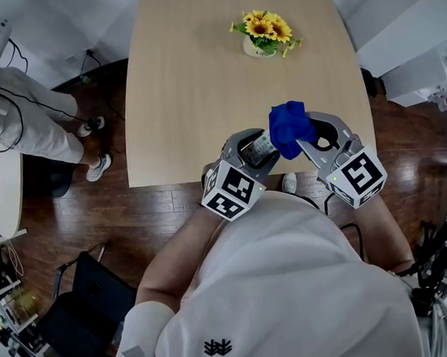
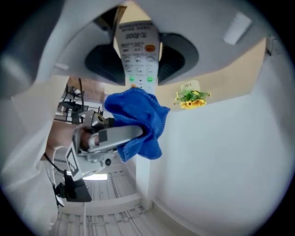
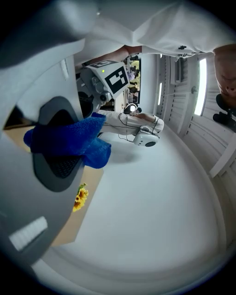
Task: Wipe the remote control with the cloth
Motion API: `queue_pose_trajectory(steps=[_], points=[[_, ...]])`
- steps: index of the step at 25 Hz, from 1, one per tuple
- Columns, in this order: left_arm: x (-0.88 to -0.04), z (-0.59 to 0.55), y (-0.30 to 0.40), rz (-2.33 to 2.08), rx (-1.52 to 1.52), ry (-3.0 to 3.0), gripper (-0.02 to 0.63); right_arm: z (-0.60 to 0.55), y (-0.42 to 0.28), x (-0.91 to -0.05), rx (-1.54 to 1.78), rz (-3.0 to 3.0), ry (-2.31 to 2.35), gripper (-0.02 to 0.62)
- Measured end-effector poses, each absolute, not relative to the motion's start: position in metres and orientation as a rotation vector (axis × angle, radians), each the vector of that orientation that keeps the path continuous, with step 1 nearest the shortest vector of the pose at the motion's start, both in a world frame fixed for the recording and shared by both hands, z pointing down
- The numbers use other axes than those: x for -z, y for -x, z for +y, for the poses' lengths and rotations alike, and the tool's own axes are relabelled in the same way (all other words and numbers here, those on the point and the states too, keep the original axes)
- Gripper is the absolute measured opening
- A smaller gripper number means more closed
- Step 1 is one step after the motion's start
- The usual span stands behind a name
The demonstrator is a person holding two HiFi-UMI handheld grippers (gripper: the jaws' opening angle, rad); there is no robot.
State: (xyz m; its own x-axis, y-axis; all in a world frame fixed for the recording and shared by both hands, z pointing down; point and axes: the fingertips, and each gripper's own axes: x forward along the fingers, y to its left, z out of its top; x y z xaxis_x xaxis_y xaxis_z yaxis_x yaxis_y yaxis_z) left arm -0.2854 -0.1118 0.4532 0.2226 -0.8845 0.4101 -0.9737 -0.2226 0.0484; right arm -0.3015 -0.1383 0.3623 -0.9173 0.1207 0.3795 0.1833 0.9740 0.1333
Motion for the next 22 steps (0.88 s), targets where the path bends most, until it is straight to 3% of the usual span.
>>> queue_pose_trajectory(steps=[13,22], points=[[-0.466,-0.120,0.282,-1.738,-0.430,-2.154,0.236,-0.232,0.253,-0.367,0.192,-2.717,-0.109,0.078],[-0.517,-0.140,0.312,-1.822,-0.185,-1.755,0.236,-0.249,0.193,-0.406,0.072,-2.638,-0.138,0.078]])
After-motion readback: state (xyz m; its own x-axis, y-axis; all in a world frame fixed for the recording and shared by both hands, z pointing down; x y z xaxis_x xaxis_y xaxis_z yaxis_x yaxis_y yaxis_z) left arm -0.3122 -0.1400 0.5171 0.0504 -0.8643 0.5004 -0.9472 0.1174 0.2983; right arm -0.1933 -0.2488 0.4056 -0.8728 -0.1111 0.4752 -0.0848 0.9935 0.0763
